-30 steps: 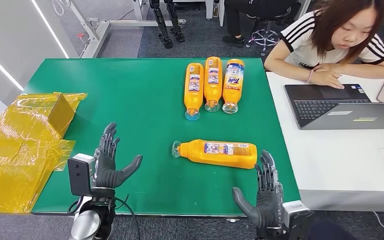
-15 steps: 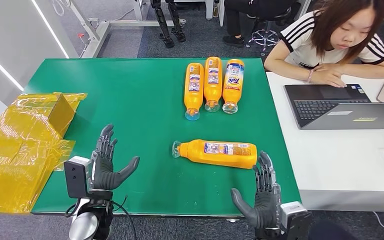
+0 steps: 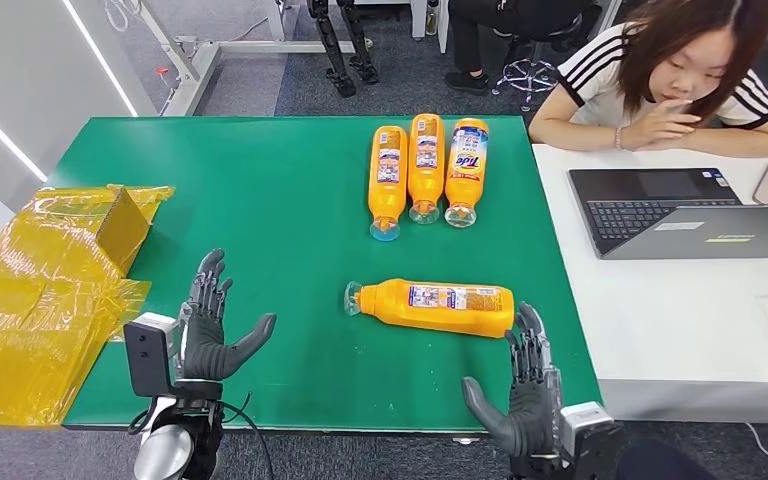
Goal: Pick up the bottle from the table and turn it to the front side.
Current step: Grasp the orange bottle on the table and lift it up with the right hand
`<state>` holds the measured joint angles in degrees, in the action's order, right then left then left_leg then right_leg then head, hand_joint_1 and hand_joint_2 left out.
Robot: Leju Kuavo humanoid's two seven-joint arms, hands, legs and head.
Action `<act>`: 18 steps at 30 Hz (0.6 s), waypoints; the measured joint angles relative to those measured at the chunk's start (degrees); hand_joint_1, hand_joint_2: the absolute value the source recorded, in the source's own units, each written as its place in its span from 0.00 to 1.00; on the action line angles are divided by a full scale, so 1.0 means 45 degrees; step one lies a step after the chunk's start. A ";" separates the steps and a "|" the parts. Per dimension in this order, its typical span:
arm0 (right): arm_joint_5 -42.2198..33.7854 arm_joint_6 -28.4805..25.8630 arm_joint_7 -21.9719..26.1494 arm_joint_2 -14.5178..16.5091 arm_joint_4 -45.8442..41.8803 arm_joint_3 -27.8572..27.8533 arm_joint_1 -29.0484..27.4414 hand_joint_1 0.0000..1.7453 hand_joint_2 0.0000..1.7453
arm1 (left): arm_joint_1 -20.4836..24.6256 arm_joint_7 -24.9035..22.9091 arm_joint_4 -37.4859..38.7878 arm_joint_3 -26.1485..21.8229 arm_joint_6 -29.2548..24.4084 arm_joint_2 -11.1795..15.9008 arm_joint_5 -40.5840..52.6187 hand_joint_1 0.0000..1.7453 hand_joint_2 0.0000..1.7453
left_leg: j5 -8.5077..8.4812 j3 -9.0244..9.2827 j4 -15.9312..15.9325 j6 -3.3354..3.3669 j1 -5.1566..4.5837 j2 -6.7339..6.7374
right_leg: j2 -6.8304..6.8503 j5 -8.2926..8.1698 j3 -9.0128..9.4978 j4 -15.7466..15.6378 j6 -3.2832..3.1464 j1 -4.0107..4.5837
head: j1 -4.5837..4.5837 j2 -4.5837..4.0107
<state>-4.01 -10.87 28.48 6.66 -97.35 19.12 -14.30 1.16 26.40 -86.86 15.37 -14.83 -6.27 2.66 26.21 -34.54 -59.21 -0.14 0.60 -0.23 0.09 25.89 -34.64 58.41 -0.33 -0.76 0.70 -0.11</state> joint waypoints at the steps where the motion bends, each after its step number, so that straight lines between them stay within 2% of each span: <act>1: -0.0027 -0.0038 0.0004 -0.0017 0.0023 0.0013 0.0016 0.00 1.00 | 0.0000 0.0000 0.0000 0.0000 0.0017 0.0001 -0.0029 0.00 1.00 | 0.0000 0.0000 0.0000 0.0000 0.0000 0.0000 | 0.0000 0.0000 0.0000 0.0000 0.0000 0.0000 | 0.0000 0.0000; 12: -0.0047 -0.0459 0.0192 -0.0245 0.0137 0.0052 0.0149 0.00 1.00 | 0.0040 0.0146 0.0117 0.0010 0.0397 0.0015 -0.0430 0.00 1.00 | 0.0000 0.0001 0.0000 0.0000 0.0000 0.0001 | -0.0001 0.0000 -0.0002 -0.0001 0.0000 0.0000 | 0.0000 0.0000; 14: 0.0531 -0.0734 0.0175 -0.0288 0.0156 0.0045 0.0229 0.00 1.00 | 0.0085 0.0148 0.0269 0.0013 0.0434 0.0015 -0.0452 0.00 1.00 | 0.0000 0.0002 0.0000 0.0000 0.0000 0.0002 | -0.0002 0.0000 -0.0002 -0.0001 0.0000 0.0000 | 0.0000 0.0000; 18: 0.2991 -0.1385 -0.0195 -0.0369 0.0210 -0.0114 0.0590 0.00 1.00 | 0.0124 0.0253 0.0655 0.0015 0.0497 0.0010 -0.0476 0.00 1.00 | 0.0000 0.0006 -0.0001 0.0000 0.0000 0.0009 | -0.0008 -0.0002 -0.0001 -0.0001 -0.0001 0.0000 | 0.0000 0.0000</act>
<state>9.45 -17.11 27.60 4.99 -96.41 18.61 -11.65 1.71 27.54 -83.91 15.43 -12.59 -6.23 0.52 26.21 -34.51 -59.22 -0.14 0.60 -0.19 0.06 25.88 -34.64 58.40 -0.33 -0.76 0.70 -0.11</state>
